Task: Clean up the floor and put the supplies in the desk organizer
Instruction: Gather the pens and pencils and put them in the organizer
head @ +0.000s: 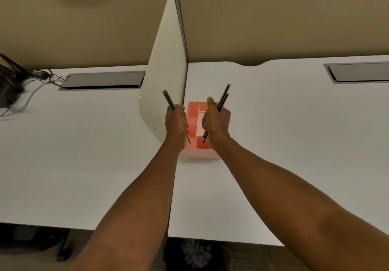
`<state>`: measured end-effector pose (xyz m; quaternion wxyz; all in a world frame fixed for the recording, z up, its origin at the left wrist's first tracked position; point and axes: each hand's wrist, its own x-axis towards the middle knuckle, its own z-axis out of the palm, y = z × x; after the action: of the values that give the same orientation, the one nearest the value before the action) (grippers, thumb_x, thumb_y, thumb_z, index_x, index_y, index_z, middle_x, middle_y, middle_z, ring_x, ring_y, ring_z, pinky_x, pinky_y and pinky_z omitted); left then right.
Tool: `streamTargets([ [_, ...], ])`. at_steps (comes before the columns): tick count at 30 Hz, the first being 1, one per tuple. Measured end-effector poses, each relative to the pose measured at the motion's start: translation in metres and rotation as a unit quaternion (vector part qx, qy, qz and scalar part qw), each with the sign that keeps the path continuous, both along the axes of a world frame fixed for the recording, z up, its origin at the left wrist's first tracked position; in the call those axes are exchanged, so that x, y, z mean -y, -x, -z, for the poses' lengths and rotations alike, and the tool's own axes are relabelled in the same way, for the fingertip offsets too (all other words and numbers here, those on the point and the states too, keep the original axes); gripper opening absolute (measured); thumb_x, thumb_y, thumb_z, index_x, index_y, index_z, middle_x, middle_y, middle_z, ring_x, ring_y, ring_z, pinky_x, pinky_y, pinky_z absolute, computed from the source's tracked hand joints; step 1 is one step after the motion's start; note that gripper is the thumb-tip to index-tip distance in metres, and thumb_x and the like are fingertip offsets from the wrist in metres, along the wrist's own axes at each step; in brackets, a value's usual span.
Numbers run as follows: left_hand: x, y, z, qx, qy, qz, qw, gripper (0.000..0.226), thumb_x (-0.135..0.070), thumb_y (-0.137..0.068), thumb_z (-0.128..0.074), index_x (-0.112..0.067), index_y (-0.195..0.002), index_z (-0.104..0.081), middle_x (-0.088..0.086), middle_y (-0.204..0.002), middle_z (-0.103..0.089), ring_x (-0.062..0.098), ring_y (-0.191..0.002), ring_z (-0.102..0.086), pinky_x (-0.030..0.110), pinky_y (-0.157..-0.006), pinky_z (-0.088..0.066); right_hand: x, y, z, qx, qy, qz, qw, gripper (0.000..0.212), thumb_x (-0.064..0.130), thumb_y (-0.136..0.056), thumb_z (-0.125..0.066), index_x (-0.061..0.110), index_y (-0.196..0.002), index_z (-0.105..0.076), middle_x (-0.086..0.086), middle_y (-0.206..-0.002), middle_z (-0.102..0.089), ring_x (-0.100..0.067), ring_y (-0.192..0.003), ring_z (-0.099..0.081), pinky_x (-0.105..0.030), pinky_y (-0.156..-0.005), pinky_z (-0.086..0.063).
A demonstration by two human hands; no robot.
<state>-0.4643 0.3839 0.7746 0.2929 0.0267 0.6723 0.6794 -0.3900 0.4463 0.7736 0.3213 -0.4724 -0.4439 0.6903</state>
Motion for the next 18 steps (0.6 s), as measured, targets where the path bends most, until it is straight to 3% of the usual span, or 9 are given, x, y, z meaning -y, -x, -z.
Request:
streamTargets([
  [3, -0.01, 0.008, 0.007, -0.056, 0.007, 0.005, 0.998, 0.022, -0.007, -0.089, -0.038, -0.022, -0.08, -0.052, -0.005, -0.063, -0.043, 0.01, -0.054, -0.039, 0.024, -0.054, -0.035, 0.003, 0.023, 0.014, 0.042, -0.077, -0.042, 0.995, 0.049, 0.048, -0.096, -0.049, 0.019, -0.056, -0.043, 0.002, -0.049, -0.041, -0.011, -0.043, -0.04, -0.028, -0.05, -0.036],
  [7, -0.015, 0.013, 0.03, -0.09, 0.034, 0.035, 0.995, 0.019, -0.007, -0.092, -0.038, -0.021, -0.083, -0.049, -0.005, -0.068, -0.05, 0.009, -0.061, -0.049, 0.024, -0.059, -0.04, 0.006, 0.029, 0.043, 0.071, -0.175, -0.105, 0.976, 0.049, 0.045, -0.096, -0.051, 0.024, -0.052, -0.042, 0.011, -0.037, -0.042, -0.003, -0.034, -0.04, -0.016, -0.04, -0.031],
  [10, -0.015, 0.014, 0.054, -0.076, 0.061, 0.083, 0.992, 0.017, -0.009, -0.094, -0.038, -0.022, -0.091, -0.049, -0.001, -0.083, -0.06, 0.012, -0.078, -0.059, 0.025, -0.067, -0.046, 0.004, 0.03, 0.065, 0.101, -0.162, -0.123, 0.974, 0.043, 0.049, -0.093, -0.053, 0.024, -0.059, -0.049, 0.011, -0.045, -0.047, -0.004, -0.04, -0.044, -0.02, -0.044, -0.036],
  [13, -0.01, 0.016, 0.071, -0.082, 0.095, 0.121, 0.985, 0.018, -0.009, -0.095, -0.037, -0.023, -0.101, -0.047, 0.001, -0.09, -0.06, 0.015, -0.081, -0.059, 0.025, -0.069, -0.048, 0.001, 0.033, 0.082, 0.125, -0.152, -0.116, 0.974, 0.034, 0.048, -0.093, -0.054, 0.022, -0.071, -0.057, 0.007, -0.056, -0.057, -0.007, -0.05, -0.055, -0.019, -0.05, -0.041],
  [16, -0.009, 0.017, 0.075, -0.116, 0.108, 0.162, 0.974, 0.022, -0.01, -0.096, -0.042, -0.025, -0.112, -0.043, -0.006, -0.093, -0.062, 0.005, -0.084, -0.063, 0.011, -0.059, -0.048, 0.0, 0.034, 0.088, 0.131, -0.168, -0.125, 0.969, 0.026, 0.043, -0.093, -0.057, 0.017, -0.088, -0.058, 0.006, -0.07, -0.062, -0.009, -0.065, -0.061, -0.018, -0.058, -0.044],
  [18, -0.006, 0.016, 0.078, -0.153, 0.134, 0.18, 0.962, 0.019, -0.016, -0.098, -0.044, -0.026, -0.113, -0.041, -0.008, -0.092, -0.06, 0.005, -0.084, -0.062, 0.012, -0.059, -0.046, -0.001, 0.033, 0.089, 0.13, -0.166, -0.119, 0.97, 0.023, 0.043, -0.092, -0.058, 0.021, -0.088, -0.054, 0.009, -0.071, -0.06, -0.005, -0.066, -0.058, -0.016, -0.059, -0.041],
])
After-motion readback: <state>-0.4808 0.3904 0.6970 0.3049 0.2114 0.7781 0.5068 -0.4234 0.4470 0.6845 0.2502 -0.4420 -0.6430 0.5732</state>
